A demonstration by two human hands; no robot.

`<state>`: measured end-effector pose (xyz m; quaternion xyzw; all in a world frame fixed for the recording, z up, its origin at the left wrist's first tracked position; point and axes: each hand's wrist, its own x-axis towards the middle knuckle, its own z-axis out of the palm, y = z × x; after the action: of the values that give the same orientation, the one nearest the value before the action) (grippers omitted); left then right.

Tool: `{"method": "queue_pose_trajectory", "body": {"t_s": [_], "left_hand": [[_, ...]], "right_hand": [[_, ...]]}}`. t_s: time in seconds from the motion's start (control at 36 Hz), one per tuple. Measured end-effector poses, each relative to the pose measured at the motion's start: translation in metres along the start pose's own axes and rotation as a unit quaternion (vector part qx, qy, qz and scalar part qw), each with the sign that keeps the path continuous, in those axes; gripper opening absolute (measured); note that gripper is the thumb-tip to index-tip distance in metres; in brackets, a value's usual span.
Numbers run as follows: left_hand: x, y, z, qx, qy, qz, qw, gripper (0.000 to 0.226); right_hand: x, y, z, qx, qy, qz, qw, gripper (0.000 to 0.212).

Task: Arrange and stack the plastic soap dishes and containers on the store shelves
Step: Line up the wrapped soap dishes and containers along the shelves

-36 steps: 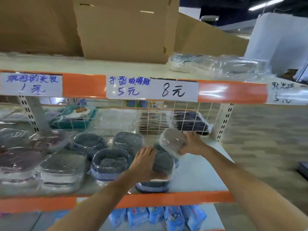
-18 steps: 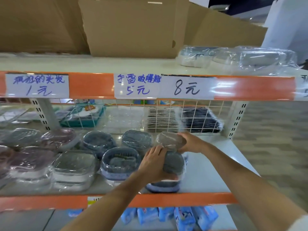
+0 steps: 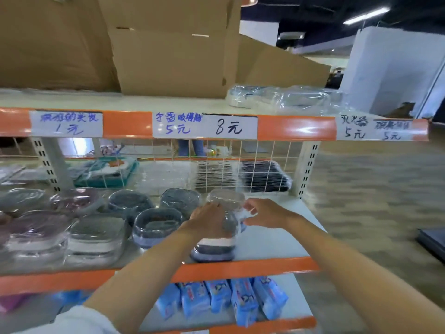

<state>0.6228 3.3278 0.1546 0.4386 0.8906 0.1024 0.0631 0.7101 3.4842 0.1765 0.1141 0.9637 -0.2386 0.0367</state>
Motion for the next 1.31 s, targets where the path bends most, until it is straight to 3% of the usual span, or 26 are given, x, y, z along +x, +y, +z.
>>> {"method": "queue_pose_trajectory", "body": {"t_s": [0.11, 0.19, 0.31, 0.61, 0.83, 0.92, 1.03, 1.17, 1.31], "left_hand": [[-0.015, 0.022, -0.021, -0.027, 0.013, 0.035, 0.999, 0.043], [-0.03, 0.044, -0.045, 0.016, 0.012, 0.029, 0.999, 0.027], [-0.045, 0.071, -0.069, 0.028, 0.068, 0.047, 0.996, 0.02], [-0.086, 0.126, -0.138, -0.018, 0.216, 0.138, 0.966, 0.019], [-0.077, 0.136, -0.189, -0.001, 0.302, 0.151, 0.941, 0.019], [-0.064, 0.133, -0.206, 0.006, 0.322, 0.146, 0.935, 0.019], [-0.039, 0.126, -0.226, 0.008, 0.337, 0.134, 0.932, 0.02], [-0.006, 0.112, -0.244, 0.013, 0.302, 0.113, 0.947, 0.024], [0.022, 0.096, -0.257, 0.01, 0.297, 0.084, 0.951, 0.028]], "right_hand": [[-0.035, -0.007, -0.012, -0.026, -0.002, -0.004, 1.0, 0.049], [-0.062, -0.011, -0.024, -0.05, 0.02, -0.018, 0.998, 0.053], [-0.098, -0.018, -0.045, -0.063, 0.057, -0.031, 0.996, 0.051], [-0.17, -0.043, -0.104, -0.086, 0.165, -0.075, 0.98, 0.039], [-0.173, -0.059, -0.162, -0.026, 0.295, -0.124, 0.947, 0.04], [-0.166, -0.062, -0.179, -0.051, 0.331, -0.115, 0.935, 0.043], [-0.143, -0.064, -0.199, -0.124, 0.322, -0.073, 0.936, 0.052], [-0.11, -0.062, -0.221, -0.165, 0.253, -0.046, 0.952, 0.061], [-0.085, -0.061, -0.238, -0.136, 0.22, -0.038, 0.965, 0.068]]}}
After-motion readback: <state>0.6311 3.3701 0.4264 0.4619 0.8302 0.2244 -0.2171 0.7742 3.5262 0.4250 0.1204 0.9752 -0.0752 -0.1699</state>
